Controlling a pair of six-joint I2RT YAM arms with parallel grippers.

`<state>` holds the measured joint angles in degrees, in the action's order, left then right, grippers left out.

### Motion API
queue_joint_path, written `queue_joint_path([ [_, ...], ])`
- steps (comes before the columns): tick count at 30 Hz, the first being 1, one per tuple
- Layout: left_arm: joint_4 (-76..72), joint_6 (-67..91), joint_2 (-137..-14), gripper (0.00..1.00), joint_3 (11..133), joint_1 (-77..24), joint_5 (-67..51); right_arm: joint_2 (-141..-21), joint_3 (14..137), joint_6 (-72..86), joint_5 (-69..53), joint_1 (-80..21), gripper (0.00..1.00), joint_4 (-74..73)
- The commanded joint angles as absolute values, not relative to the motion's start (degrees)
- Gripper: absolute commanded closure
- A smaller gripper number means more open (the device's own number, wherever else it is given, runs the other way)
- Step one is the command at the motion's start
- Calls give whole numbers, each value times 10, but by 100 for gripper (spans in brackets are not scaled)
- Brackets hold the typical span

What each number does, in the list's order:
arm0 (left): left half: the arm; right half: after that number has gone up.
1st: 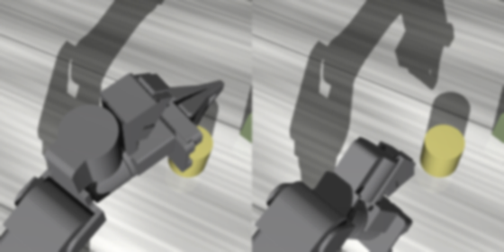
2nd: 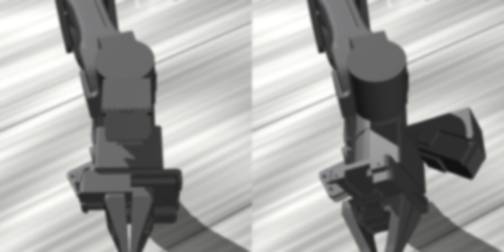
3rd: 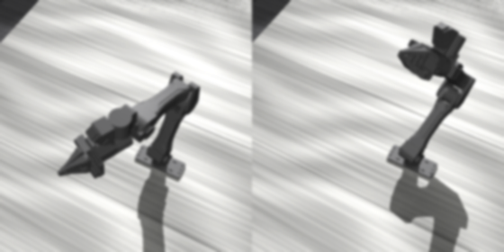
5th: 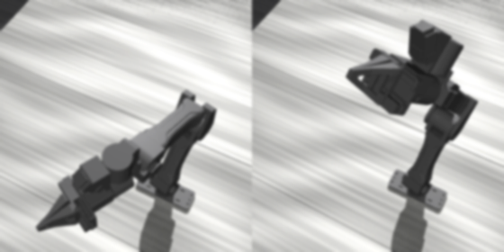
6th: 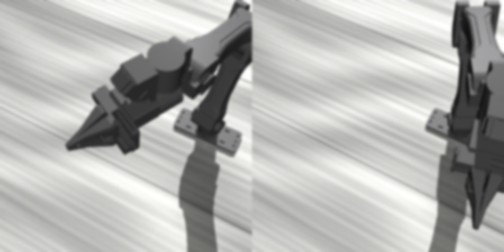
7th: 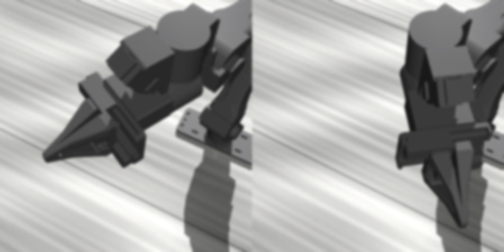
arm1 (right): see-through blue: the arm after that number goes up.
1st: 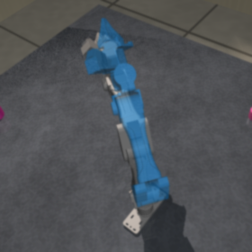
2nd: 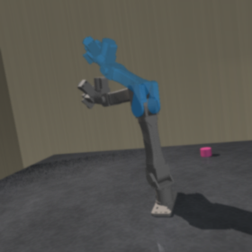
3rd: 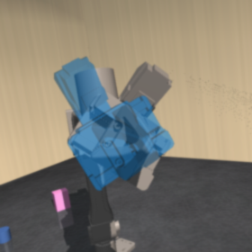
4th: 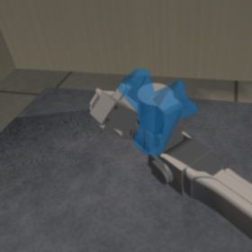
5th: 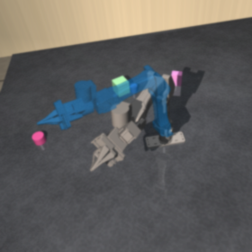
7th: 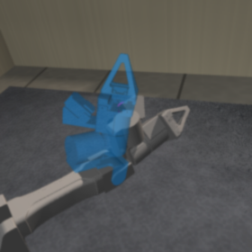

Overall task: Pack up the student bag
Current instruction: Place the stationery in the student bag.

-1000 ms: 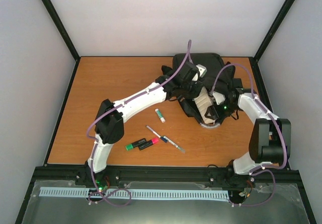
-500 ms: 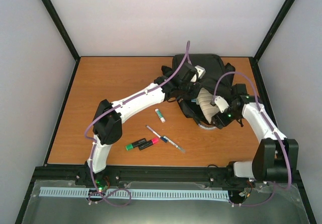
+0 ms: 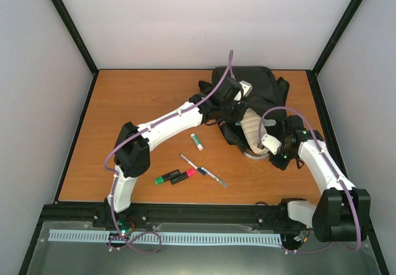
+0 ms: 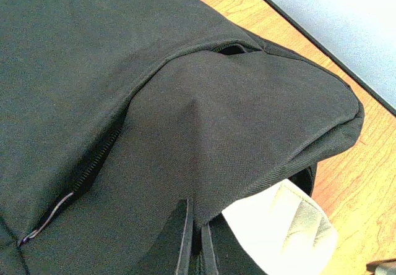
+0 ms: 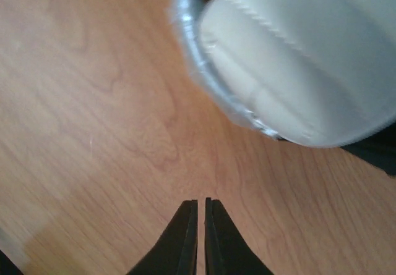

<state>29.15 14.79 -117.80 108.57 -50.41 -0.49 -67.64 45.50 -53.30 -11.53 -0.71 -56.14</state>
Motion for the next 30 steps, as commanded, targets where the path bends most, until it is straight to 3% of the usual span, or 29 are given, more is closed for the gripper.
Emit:
queue_joint_path([
  [1,262,156,-1135,99,1097,-497,-15,-674,431,-585,-100,-30,96,-538],
  [15,273,156,-1130,99,1106,-497,-36,-737,439,-550,-121,-59,93,-382],
  [30,303,160,-1133,99,1127,-497,-52,-802,413,-492,-147,-70,86,-112],
])
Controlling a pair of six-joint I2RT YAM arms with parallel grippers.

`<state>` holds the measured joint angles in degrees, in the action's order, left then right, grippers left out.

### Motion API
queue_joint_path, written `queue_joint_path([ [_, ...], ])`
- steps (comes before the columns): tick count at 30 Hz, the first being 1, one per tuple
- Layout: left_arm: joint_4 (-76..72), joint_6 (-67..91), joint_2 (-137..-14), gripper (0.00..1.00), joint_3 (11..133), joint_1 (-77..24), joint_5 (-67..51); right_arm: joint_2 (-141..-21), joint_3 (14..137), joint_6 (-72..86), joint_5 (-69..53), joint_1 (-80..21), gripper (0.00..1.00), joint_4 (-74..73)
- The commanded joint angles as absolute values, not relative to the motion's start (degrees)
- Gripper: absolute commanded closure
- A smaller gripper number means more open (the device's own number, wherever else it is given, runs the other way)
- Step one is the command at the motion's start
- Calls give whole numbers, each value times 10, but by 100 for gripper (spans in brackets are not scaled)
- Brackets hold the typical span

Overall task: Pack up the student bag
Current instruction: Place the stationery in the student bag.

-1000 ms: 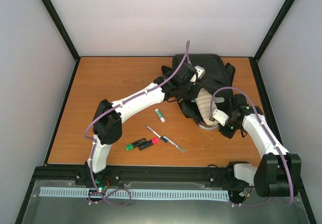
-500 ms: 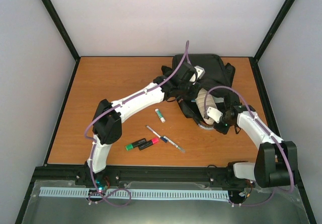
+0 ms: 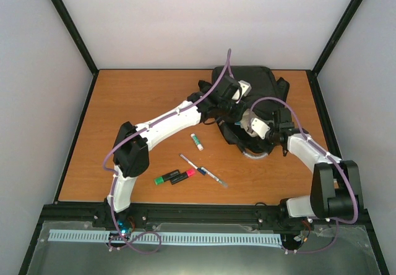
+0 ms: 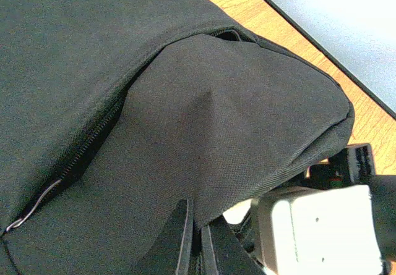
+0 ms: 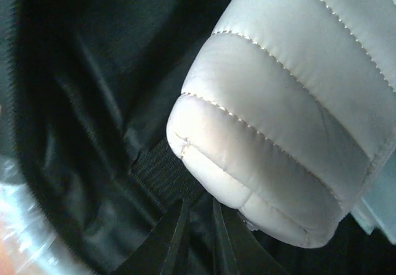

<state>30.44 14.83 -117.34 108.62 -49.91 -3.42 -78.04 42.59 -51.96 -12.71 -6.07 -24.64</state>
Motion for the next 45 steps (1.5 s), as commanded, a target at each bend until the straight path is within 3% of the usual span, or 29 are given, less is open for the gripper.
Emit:
queue_joint_path([
  [1,303,161,-1132,99,1127,-497,-51,-806,410,-487,-151,-71,86,-99],
  [9,309,152,-1132,99,1130,-497,-49,-779,395,-540,-155,-85,82,-162],
  [17,326,132,-1138,99,1147,-496,-39,-708,359,-670,-69,-88,84,-192],
  [28,353,132,-1160,99,1186,-496,-67,-764,360,-751,19,-134,90,-73],
  [45,380,132,-1176,99,1198,-496,-100,-906,417,-682,74,-205,90,153],
])
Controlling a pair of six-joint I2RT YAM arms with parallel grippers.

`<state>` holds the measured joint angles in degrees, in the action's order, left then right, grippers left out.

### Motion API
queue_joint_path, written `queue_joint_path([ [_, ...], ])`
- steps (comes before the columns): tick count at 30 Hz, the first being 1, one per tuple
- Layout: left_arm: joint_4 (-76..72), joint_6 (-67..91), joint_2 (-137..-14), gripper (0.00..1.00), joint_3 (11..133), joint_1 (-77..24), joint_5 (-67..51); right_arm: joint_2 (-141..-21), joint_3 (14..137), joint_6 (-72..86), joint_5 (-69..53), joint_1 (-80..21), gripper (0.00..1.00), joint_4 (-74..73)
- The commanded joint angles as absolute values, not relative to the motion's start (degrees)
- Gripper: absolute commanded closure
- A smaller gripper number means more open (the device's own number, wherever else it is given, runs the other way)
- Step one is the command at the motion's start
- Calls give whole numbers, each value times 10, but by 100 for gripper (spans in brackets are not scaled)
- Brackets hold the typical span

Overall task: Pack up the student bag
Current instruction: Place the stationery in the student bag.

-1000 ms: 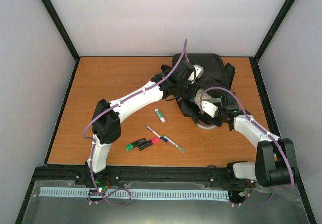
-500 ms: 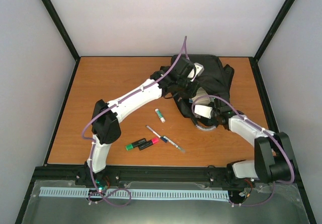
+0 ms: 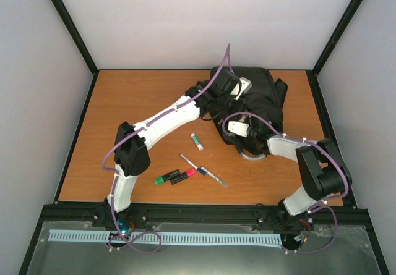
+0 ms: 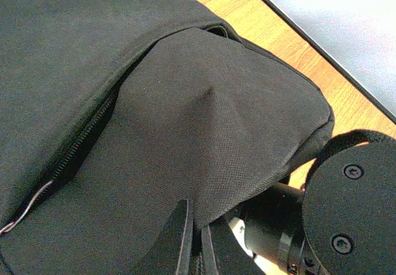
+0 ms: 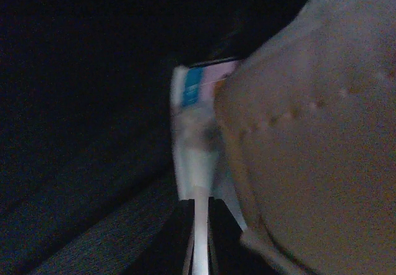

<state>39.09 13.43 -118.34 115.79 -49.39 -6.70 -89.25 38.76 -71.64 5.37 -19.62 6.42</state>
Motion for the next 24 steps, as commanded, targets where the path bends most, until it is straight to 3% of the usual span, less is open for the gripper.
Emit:
queue_joint_path([
  [1,381,131,-1175,99,1197,-496,-100,-908,420,-678,76,-206,90,162],
  [7,386,129,-1172,98,1189,-496,-96,-924,430,-668,88,-206,87,149],
  [13,386,122,-1176,98,1183,-497,-93,-854,360,-667,67,-207,84,109],
  [24,395,107,-1199,98,1176,-488,-87,-615,314,-609,-56,-207,69,-238],
])
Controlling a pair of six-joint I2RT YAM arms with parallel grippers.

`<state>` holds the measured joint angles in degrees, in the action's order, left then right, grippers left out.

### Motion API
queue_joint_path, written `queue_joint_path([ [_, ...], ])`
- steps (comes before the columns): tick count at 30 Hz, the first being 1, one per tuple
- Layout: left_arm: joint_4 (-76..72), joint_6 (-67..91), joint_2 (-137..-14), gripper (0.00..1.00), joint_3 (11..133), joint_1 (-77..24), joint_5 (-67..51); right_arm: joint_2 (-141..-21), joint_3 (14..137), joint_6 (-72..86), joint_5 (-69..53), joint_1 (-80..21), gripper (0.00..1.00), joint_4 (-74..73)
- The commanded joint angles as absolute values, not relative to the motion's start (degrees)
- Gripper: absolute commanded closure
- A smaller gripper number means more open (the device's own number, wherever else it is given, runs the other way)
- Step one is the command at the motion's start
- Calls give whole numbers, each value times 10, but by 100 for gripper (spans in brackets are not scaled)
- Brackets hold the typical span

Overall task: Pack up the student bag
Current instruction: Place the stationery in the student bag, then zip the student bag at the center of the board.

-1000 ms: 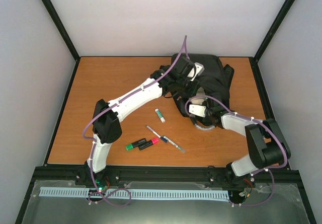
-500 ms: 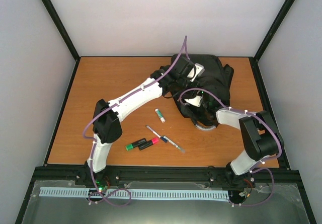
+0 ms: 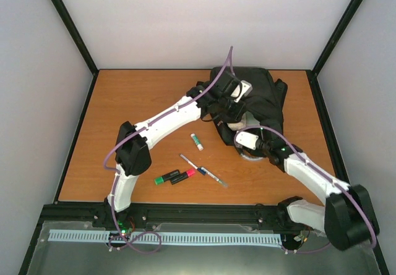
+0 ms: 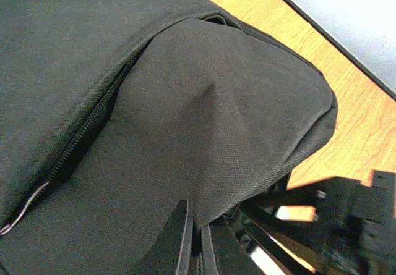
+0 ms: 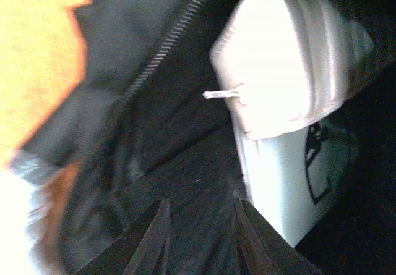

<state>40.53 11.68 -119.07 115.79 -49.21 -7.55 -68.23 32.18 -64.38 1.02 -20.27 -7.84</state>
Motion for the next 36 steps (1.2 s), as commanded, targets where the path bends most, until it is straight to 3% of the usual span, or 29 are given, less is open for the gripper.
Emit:
queue_joint_path([
  [1,399,106,-1204,98,1176,-488,-87,-594,316,-597,-61,-207,69,-264],
  [12,384,112,-1233,97,1118,-488,-110,-410,378,-435,-123,-206,67,-404],
  [16,369,121,-1235,91,1076,-488,-134,-386,430,-340,-111,-204,54,-380],
  [19,353,128,-1227,76,1042,-488,-158,-394,457,-277,-84,-198,39,-343],
  [22,339,129,-1196,50,1007,-489,-164,-415,467,-236,-58,-191,15,-299],
  [23,333,128,-1173,28,994,-489,-160,-426,471,-229,-56,-186,4,-291],
  [24,328,126,-1155,3,979,-490,-153,-442,477,-224,-58,-183,0,-288],
  [34,293,154,-972,0,806,-490,35,-608,492,-213,-190,-150,0,-283],
  [36,288,163,-951,0,774,-490,63,-636,494,-215,-201,-149,4,-281],
])
